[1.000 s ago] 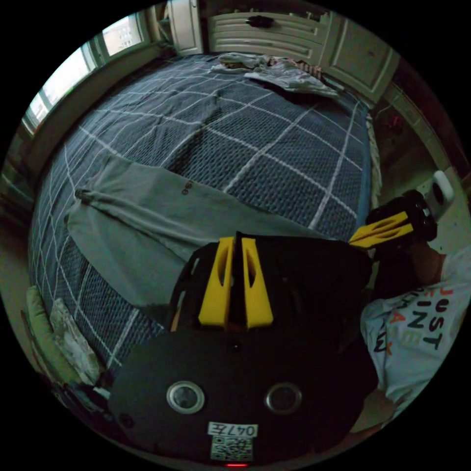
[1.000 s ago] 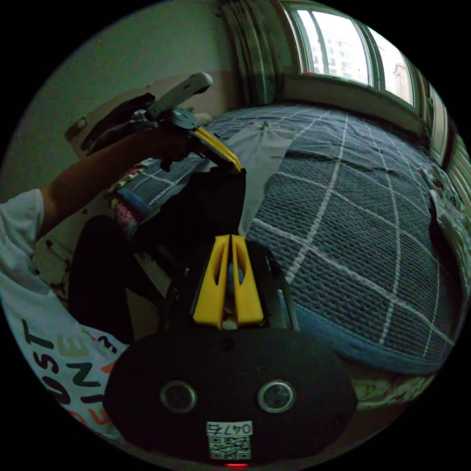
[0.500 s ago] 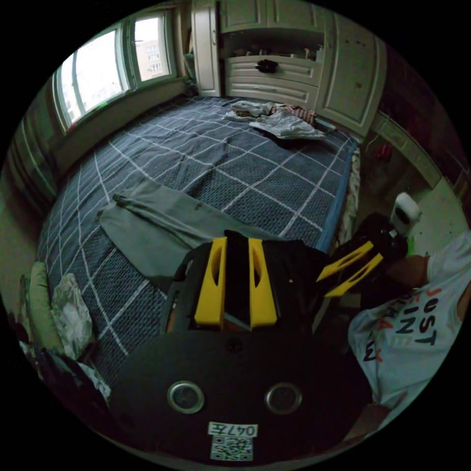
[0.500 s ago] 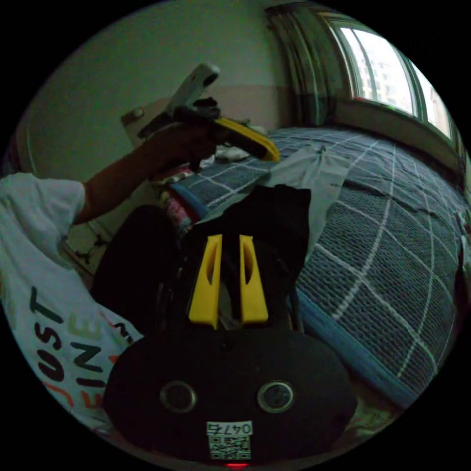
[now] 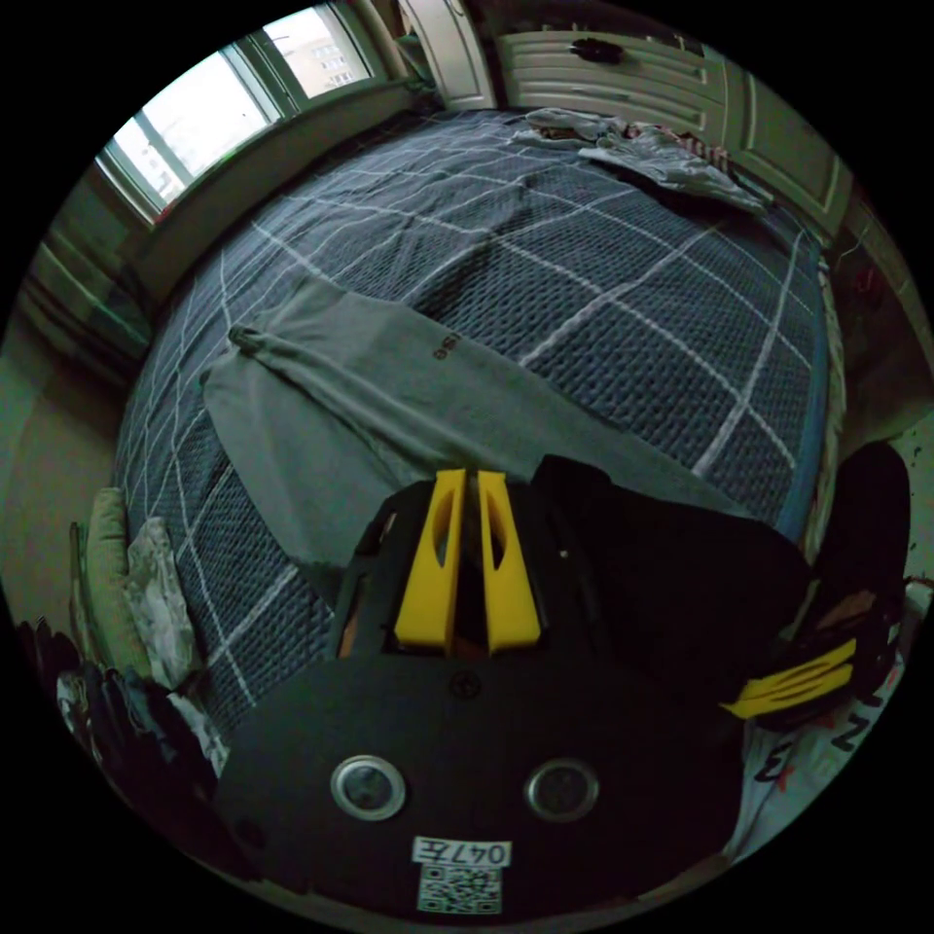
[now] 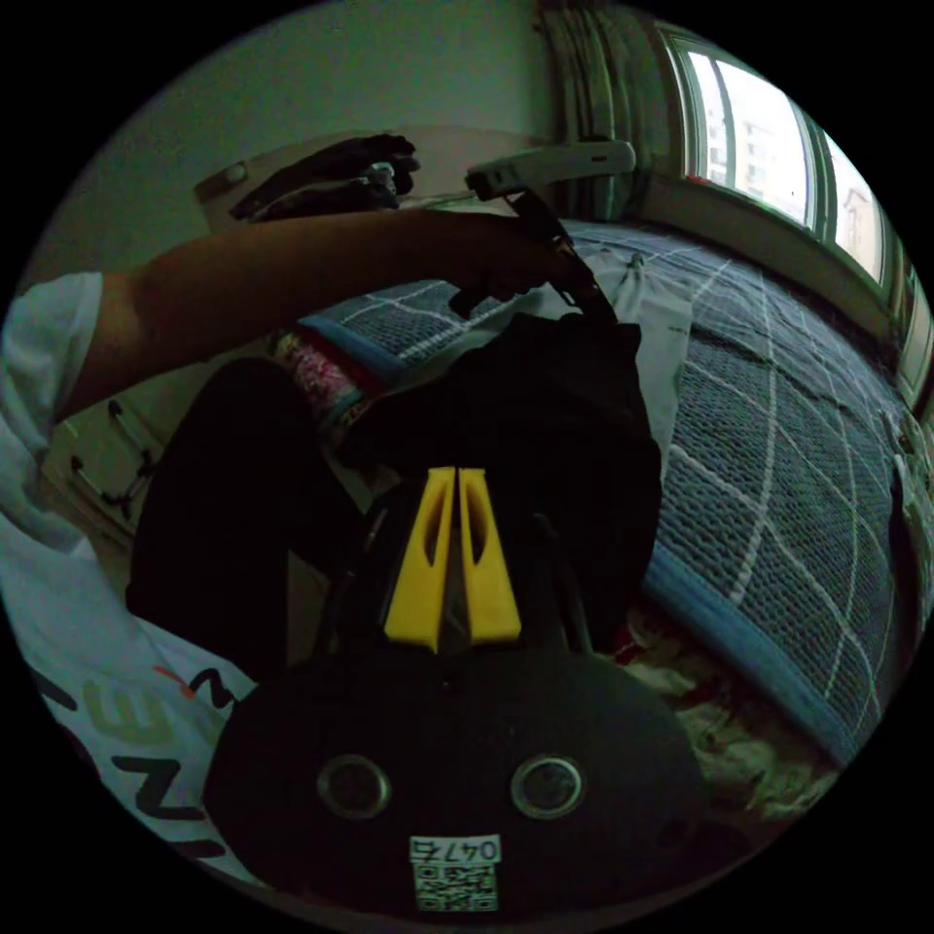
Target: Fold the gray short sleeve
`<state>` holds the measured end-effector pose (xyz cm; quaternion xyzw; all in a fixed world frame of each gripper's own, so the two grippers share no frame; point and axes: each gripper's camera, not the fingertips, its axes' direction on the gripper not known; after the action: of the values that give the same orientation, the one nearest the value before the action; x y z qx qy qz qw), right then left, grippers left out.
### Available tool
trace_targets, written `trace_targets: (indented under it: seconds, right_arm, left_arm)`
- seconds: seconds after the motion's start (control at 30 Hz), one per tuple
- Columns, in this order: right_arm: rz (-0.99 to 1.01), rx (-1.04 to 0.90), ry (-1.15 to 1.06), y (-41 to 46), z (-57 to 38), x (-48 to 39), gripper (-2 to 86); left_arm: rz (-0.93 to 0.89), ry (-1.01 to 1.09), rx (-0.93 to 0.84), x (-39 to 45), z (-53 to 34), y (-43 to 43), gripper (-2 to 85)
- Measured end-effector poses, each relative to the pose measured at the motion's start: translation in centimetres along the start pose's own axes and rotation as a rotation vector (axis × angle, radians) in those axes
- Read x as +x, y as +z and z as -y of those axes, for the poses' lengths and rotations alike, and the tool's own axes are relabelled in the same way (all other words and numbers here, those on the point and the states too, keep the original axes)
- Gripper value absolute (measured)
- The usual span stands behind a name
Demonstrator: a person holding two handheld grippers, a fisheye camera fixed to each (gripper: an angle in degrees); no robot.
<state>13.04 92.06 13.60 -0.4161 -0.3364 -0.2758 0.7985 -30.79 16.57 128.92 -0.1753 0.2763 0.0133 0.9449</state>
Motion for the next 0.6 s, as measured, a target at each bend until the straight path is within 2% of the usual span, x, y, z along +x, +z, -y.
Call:
trace_targets:
  seconds: [0.17,0.27,0.4,0.43,0.53,0.6]
  right_arm:
    - [0.053,-0.011,-0.019,-0.2,0.6,-0.6,7.2]
    - [0.096,-0.020,-0.014,-1.6,0.9,-0.8,6.5]
    - [-0.125,0.054,-0.019,-4.3,1.0,0.4,4.0]
    - [-0.186,0.033,-0.033,-4.2,1.7,1.3,3.8]
    - [-0.162,-0.055,-0.054,-2.9,4.3,3.7,3.2]
    - [-0.168,-0.092,-0.092,-1.5,5.7,4.4,2.6]
  left_arm:
    - [0.003,-0.054,0.061,0.1,-3.0,-0.9,0.4]
    - [0.010,-0.140,0.176,-1.0,-5.6,-3.4,0.0]
    - [-0.032,-0.144,0.269,-0.4,-9.5,-6.8,-0.3]
    - [-0.084,-0.123,0.279,0.6,-11.0,-7.7,-0.1]
    - [-0.296,-0.032,0.323,4.5,-15.2,-9.3,2.3]
    - [-0.356,-0.002,0.324,7.1,-17.2,-9.4,4.0]
